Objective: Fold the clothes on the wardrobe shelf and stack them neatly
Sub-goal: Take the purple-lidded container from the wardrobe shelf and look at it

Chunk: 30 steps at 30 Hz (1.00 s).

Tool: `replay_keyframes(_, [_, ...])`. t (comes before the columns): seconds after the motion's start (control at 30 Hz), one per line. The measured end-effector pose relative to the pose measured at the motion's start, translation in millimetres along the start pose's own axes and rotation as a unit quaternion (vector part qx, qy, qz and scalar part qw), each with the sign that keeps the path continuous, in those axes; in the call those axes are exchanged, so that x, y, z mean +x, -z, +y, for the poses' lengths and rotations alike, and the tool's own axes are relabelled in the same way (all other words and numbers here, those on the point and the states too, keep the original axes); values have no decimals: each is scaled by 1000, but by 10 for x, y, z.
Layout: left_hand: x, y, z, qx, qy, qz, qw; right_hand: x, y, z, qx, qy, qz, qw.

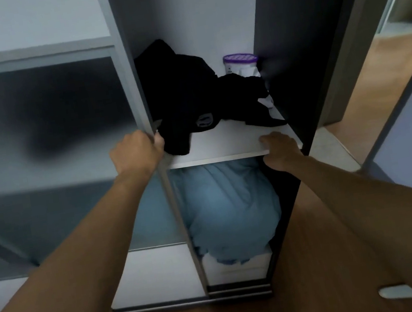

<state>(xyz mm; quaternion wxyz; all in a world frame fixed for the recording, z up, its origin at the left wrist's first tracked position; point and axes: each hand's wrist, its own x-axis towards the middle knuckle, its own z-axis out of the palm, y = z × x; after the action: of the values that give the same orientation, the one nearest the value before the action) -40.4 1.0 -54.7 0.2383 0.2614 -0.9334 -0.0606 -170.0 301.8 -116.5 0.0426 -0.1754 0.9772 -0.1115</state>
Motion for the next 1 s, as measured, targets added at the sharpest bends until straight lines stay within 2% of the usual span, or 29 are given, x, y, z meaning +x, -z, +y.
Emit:
replay_keyframes(0.17, [-74,-72,-258,10,82,23,996,-48,-61,-22,-48,15,19,999])
replay_keyframes(0.27, [-114,-73,-372,32,103,-1,994,-54,-45,-83,-61,-1,7,998])
replay_keyframes(0.47, [-196,-15,-499,-8,182,-33,983,-75,-45,-122,-88,-2,4,996])
replay_keyframes(0.53, [-262,-23,-470,-25,210,-73,975,-76,-33,-109,-88,2,4,996])
replay_keyframes(0.6, [-385,-31,-390,1,234,-154,960,-78,-12,-91,-91,9,-1,996])
replay_keyframes(0.67, [-502,-69,-269,70,196,-241,948,-81,15,-62,-90,17,-13,996])
replay_keyframes(0.73, [-566,-138,-84,88,145,-274,947,-81,28,-27,-95,27,-28,995])
replay_keyframes(0.87, [-536,-239,466,45,61,-250,965,-41,73,33,-88,44,-42,994])
replay_keyframes(1.0, [-342,-251,880,-10,-6,-192,981,33,224,52,-13,43,-72,996])
